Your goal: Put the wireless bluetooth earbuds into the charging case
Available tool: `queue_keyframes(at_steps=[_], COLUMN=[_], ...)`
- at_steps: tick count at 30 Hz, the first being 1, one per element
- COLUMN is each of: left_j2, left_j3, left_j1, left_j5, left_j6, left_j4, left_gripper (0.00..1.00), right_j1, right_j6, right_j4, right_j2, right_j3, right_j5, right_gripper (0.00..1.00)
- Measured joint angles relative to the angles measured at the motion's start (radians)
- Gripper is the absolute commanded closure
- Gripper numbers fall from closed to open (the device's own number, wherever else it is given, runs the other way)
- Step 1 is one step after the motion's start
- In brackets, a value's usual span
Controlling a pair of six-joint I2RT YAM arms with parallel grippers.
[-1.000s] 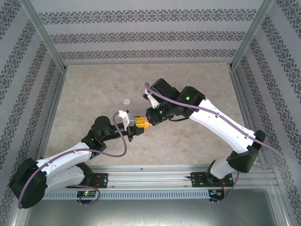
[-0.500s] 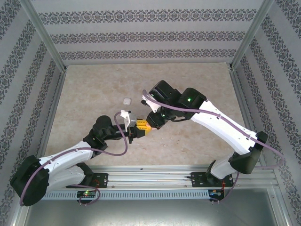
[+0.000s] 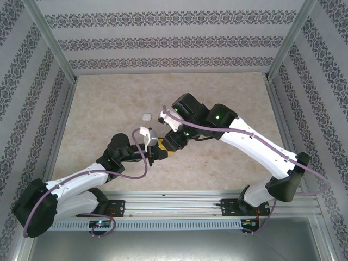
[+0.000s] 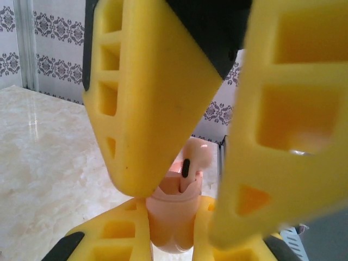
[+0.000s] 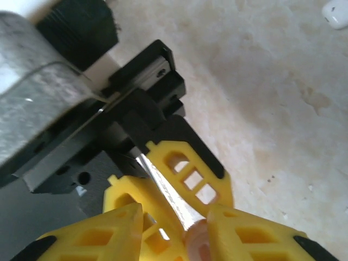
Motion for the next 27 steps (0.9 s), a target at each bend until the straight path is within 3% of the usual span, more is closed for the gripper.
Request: queue_keyframes(at_steps=[14,27], left_j2=[0.0,-0.038], left_j3=[0.0,0.002], left_j1=[-0.001,-0.001], left_j5=[-0.008,-0.122], left_j6=[-0.004,0.049], left_j4=[0.051,-0.016], left_gripper=[1.0,1.0], right_j1=[-0.022,0.019], right_j6=[0.173,0.661], right_j4=[0.056,0.039], right_j2=[-0.097,-0.222], right_j3=[-0.029,-0.109], right_j5=[0.069,0.282], right_gripper=[0.61,0.59])
